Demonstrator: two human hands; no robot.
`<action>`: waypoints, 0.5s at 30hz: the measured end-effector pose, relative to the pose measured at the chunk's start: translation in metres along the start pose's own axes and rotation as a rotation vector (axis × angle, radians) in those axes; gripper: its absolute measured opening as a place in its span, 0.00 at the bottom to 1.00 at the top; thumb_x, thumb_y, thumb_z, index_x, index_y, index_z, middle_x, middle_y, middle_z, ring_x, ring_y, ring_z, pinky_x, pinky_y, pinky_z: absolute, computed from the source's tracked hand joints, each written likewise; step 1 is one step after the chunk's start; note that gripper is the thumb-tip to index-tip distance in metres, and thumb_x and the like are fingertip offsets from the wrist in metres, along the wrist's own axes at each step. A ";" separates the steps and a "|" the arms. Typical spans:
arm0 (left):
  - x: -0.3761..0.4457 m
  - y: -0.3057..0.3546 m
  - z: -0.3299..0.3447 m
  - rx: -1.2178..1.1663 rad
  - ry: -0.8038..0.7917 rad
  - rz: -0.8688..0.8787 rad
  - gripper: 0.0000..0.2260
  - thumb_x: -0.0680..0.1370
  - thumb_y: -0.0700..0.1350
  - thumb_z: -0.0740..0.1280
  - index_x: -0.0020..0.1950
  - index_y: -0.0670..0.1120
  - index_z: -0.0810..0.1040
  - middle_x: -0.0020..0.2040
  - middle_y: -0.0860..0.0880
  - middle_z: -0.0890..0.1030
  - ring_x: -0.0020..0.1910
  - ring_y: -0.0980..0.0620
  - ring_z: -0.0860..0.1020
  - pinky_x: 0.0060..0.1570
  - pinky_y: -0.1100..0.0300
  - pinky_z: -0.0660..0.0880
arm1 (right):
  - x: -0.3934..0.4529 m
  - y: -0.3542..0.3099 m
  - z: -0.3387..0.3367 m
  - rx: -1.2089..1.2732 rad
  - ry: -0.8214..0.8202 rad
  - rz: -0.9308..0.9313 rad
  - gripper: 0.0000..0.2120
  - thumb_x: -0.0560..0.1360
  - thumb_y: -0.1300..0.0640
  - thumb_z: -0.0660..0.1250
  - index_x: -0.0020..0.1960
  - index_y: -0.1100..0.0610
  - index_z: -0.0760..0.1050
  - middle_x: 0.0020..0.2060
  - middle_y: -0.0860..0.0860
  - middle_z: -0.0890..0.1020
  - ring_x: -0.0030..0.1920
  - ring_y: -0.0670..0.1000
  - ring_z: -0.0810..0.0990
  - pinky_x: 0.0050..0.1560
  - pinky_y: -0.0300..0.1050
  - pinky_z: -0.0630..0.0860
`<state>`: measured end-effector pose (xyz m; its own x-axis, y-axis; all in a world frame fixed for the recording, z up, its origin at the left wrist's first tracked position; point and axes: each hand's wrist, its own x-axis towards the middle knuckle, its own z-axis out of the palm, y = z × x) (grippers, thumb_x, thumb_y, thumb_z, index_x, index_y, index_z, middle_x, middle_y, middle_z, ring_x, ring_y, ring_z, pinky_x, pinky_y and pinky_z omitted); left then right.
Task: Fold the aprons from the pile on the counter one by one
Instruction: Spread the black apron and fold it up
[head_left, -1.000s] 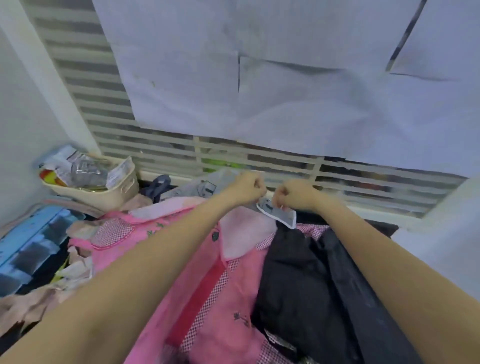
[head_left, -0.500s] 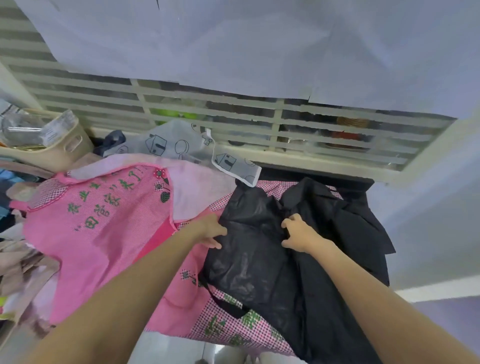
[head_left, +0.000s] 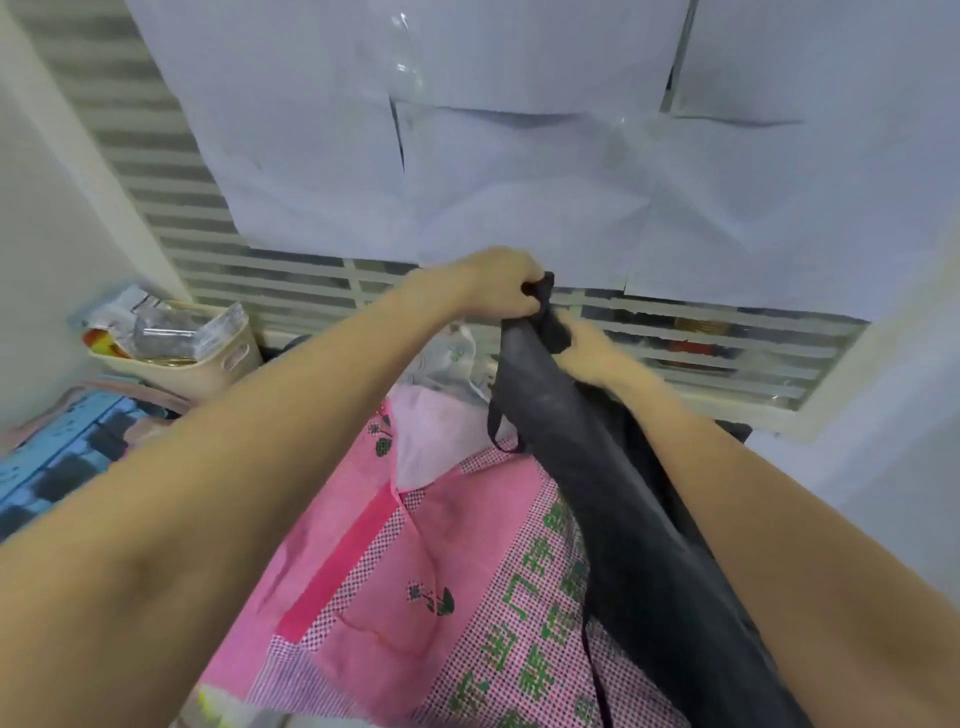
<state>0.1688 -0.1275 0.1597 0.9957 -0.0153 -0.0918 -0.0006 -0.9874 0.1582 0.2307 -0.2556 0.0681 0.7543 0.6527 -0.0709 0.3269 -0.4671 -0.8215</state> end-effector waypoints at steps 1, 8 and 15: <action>-0.007 0.000 -0.028 0.053 0.054 0.004 0.10 0.78 0.42 0.62 0.53 0.38 0.77 0.54 0.39 0.78 0.51 0.43 0.74 0.46 0.57 0.67 | 0.002 -0.020 -0.007 -0.004 0.089 -0.020 0.17 0.75 0.61 0.66 0.64 0.61 0.72 0.54 0.57 0.80 0.51 0.59 0.80 0.49 0.52 0.79; -0.060 -0.020 -0.173 0.241 0.487 -0.123 0.11 0.79 0.43 0.60 0.56 0.41 0.78 0.53 0.38 0.79 0.52 0.38 0.75 0.46 0.53 0.69 | -0.020 -0.137 -0.077 -0.073 0.578 -0.207 0.15 0.72 0.52 0.72 0.56 0.57 0.79 0.50 0.52 0.81 0.50 0.51 0.78 0.43 0.37 0.68; -0.095 -0.018 -0.240 -0.136 0.766 -0.301 0.11 0.77 0.32 0.51 0.47 0.42 0.71 0.27 0.45 0.76 0.19 0.59 0.77 0.21 0.73 0.68 | -0.074 -0.241 -0.106 0.062 0.340 -0.464 0.10 0.71 0.53 0.73 0.40 0.60 0.80 0.57 0.58 0.77 0.45 0.35 0.74 0.51 0.32 0.65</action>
<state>0.0971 -0.0700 0.4019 0.7393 0.4065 0.5369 0.2382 -0.9036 0.3561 0.1560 -0.2546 0.3316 0.6840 0.5476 0.4818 0.6407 -0.1352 -0.7558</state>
